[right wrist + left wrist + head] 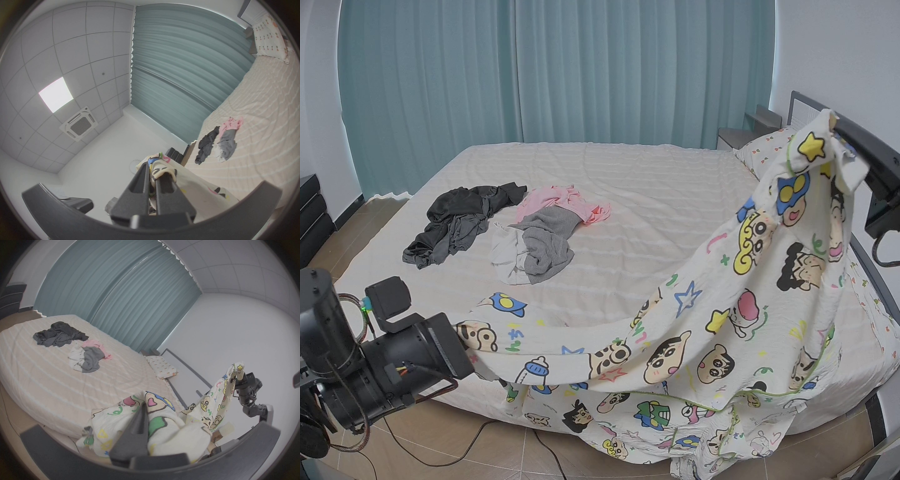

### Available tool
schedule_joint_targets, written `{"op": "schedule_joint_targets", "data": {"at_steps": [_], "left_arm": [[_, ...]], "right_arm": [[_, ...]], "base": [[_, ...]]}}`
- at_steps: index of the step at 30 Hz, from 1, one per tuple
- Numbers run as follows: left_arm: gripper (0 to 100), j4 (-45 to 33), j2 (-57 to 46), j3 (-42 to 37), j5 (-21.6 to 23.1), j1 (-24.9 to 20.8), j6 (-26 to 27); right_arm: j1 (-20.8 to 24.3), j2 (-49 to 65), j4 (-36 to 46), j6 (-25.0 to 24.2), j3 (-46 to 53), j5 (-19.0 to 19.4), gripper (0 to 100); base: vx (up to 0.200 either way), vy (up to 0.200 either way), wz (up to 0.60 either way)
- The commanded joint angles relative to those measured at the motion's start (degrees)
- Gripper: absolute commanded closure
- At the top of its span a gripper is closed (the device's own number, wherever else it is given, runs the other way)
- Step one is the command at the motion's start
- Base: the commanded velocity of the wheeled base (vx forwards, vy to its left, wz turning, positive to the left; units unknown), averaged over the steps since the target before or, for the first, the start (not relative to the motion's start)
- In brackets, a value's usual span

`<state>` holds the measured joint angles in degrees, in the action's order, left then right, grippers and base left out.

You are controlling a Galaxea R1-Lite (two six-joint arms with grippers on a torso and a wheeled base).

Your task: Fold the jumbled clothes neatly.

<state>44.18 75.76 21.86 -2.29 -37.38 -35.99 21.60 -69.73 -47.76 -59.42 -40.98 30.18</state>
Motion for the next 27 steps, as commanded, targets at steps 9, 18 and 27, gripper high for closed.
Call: {"op": "schedule_joint_targets", "data": {"at_steps": [9, 18, 27], "left_arm": [[100, 0.12, 14.59, 5.65, -4.3, 3.27, -0.22], [100, 0.12, 19.07, 7.85, -4.39, 4.68, -0.14], [100, 0.21, 27.42, 14.0, -4.3, 10.04, 0.04]], "right_arm": [[-5.78, -13.94, -0.84, 5.28, -0.59, -0.65, 100], [-5.78, -20.18, -5.24, 6.24, -2.7, -4.43, 100], [-6.05, -27.13, -5.67, 6.33, -6.65, -5.05, 100]], "base": [[0.0, 0.0, 0.0], [0.178, 0.0, 0.0], [0.2, 0.0, 0.0]]}}
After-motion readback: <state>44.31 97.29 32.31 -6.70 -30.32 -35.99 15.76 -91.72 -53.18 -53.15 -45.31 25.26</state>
